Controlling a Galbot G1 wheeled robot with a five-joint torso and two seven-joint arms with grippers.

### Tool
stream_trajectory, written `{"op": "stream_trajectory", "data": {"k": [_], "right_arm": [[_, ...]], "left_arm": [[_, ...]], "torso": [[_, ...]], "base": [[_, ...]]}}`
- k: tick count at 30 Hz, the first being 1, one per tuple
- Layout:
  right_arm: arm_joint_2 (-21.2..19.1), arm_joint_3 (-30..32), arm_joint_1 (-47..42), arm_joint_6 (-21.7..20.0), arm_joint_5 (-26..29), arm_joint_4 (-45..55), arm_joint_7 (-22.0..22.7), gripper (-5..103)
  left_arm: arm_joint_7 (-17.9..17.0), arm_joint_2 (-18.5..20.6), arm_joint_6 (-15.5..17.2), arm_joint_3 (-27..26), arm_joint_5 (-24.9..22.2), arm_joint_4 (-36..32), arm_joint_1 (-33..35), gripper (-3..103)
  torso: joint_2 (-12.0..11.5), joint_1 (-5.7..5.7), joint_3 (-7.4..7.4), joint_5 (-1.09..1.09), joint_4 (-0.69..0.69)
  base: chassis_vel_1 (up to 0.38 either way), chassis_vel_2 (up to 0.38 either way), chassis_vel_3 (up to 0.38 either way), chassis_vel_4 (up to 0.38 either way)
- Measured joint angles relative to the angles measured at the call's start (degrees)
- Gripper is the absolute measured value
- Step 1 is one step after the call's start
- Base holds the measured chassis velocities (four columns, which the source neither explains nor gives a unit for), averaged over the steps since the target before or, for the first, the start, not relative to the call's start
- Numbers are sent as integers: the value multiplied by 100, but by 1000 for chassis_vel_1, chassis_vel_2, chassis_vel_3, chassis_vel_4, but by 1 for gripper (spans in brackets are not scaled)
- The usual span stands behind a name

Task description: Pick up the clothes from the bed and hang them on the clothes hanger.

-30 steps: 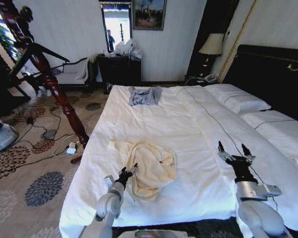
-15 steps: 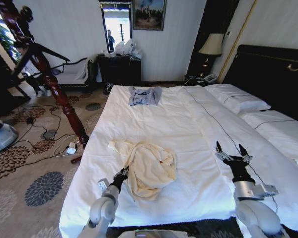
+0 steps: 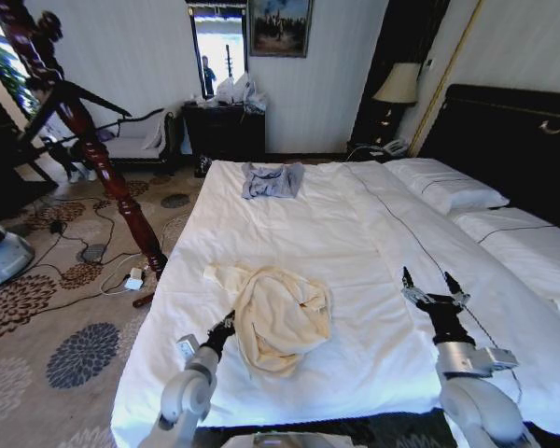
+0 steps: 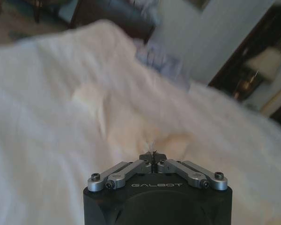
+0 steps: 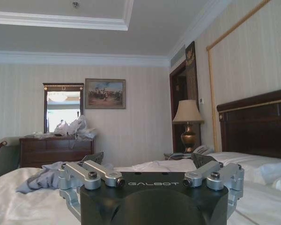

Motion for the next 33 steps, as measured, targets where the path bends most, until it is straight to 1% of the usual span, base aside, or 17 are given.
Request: {"op": "stream_trajectory", "data": {"k": [4,5,7,10,11,13,14,17,18,21,23,24,28,29,31,32,33], "right_arm": [[-58,-164,60,-62,261,32,10,100],[-58,-164,60,-62,261,32,10,100],[-91,-265,93,-153,437,74,1,100],[-121,-393,110,-294,600,135,-6,100],[-148,-553,124,-456,734,185,19,100],[-160,-609,127,-525,765,199,47,100],[-233,-756,127,-876,816,245,181,100],[-455,-1002,142,-1525,998,343,502,100],[-455,-1002,142,-1525,998,343,502,100],[-601,-1179,169,-1830,1320,442,682,100],[-742,-1393,222,-2157,2025,596,922,100],[-742,-1393,222,-2157,2025,596,922,100],[-854,-1635,392,-2690,2809,717,1571,100],[-854,-1635,392,-2690,2809,717,1571,100],[-891,-1710,474,-2953,3090,734,1831,100],[-916,-1793,593,-3182,3429,733,2085,100],[-927,-1854,695,-3281,3607,697,2211,100]], "left_arm": [[-65,474,2,-511,-621,-434,-150,0],[-65,474,2,-511,-621,-434,-150,0],[-111,658,9,-676,-677,-492,-122,0],[-180,737,40,-741,-554,-451,-23,0],[-221,701,57,-728,-189,-290,112,0],[-232,665,63,-709,-49,-230,149,0],[-281,534,85,-626,311,-83,249,0],[-339,333,141,-471,929,77,424,0],[-339,333,141,-471,929,77,424,0],[-330,258,129,-436,1131,128,538,0],[-327,209,61,-460,1221,146,641,0],[-327,209,61,-460,1221,146,641,0],[-331,221,40,-517,1233,48,717,0],[-331,221,40,-517,1233,48,717,0],[-333,226,40,-548,1227,-20,745,0],[-335,226,41,-571,1225,-70,776,0],[-335,226,41,-586,1226,-100,800,0]], "torso": [[0,0,0,1,0],[0,0,0,1,0],[0,0,0,1,0],[0,0,0,0,1],[0,0,0,0,1],[0,0,0,0,1],[0,0,0,-1,2],[0,0,0,1,0],[0,0,0,1,0],[0,0,0,1,1],[0,0,0,1,1],[0,0,0,1,1],[0,0,0,1,1],[0,0,0,1,1],[0,-1,0,1,-1],[0,-1,0,1,-1],[0,0,0,1,0]], "base": [[0,0,0,0],[0,0,0,0],[0,0,0,0],[0,0,0,0],[0,0,0,0],[0,0,0,0],[0,0,0,0],[0,0,0,0],[0,0,0,0],[0,0,0,0],[0,0,0,0],[0,0,0,0],[0,0,0,0],[0,0,0,0],[0,0,0,0],[0,0,0,0],[0,0,0,0]]}}
